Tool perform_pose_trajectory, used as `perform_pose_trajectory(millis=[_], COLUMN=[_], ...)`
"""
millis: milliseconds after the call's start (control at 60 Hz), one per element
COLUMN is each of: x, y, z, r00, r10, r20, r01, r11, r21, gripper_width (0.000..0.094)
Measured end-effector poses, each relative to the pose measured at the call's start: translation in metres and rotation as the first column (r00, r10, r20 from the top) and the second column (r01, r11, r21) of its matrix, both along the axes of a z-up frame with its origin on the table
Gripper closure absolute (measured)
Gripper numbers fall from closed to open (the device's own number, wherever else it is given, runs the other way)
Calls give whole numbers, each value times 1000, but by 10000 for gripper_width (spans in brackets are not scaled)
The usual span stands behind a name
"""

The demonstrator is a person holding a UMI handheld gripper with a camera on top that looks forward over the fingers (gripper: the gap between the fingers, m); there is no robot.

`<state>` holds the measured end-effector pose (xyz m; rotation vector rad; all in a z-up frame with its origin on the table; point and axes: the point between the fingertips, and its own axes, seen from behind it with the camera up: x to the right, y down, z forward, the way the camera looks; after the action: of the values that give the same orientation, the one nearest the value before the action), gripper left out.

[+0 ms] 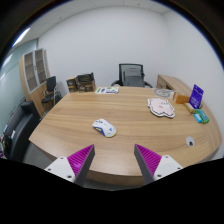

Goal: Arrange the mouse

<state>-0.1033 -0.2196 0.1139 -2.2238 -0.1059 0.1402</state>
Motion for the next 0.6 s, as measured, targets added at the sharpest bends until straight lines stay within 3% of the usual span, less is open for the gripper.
perform_pose_trajectory(millis=[200,600], x=[-34,-46], y=[18,101], z=[-29,-84], r00=[1000,999], r10=[-30,26], r20=[7,30], r01=[30,-26], r11=[999,1000], r21=[26,12], gripper_width=[109,110])
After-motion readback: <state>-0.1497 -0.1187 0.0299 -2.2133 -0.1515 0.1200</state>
